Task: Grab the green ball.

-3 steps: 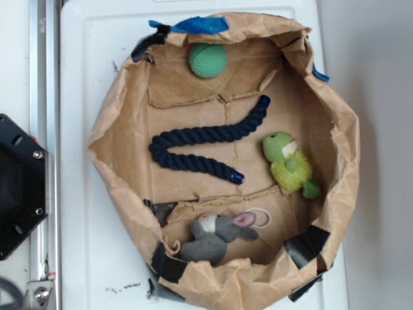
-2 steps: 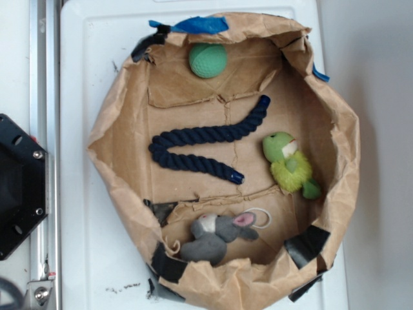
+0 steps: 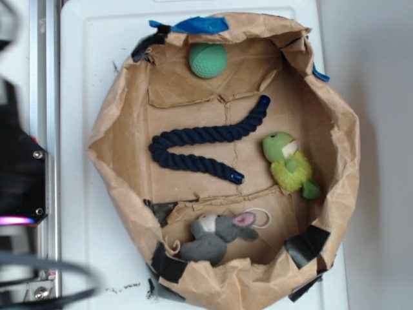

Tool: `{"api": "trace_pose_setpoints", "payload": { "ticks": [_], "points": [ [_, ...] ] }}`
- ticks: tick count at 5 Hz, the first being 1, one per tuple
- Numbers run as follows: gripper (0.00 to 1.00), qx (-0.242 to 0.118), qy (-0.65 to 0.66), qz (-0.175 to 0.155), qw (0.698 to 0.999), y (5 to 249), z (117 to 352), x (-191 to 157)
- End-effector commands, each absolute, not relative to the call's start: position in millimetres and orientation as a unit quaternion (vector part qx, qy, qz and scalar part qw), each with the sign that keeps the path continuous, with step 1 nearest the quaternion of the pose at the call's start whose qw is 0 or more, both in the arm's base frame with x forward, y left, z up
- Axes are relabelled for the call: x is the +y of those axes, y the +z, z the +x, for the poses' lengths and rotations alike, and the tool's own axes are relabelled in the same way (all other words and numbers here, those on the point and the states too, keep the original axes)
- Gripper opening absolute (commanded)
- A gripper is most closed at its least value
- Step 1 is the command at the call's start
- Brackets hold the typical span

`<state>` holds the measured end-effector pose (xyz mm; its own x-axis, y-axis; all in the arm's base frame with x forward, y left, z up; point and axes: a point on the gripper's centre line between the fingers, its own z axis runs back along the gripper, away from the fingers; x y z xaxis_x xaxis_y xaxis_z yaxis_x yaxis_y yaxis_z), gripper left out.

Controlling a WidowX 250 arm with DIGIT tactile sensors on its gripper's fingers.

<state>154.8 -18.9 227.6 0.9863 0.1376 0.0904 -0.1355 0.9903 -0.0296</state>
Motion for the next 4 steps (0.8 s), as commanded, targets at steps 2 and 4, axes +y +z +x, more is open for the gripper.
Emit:
{"api": "trace_pose_setpoints", "payload": {
  "ticks": [2,4],
  "points": [
    [1.0,-0.144,0.36,-0.034,0.921,193,232,-2],
    [1.0,-0.143,0.56,0.039,0.815,146,243,27]
  ]
}}
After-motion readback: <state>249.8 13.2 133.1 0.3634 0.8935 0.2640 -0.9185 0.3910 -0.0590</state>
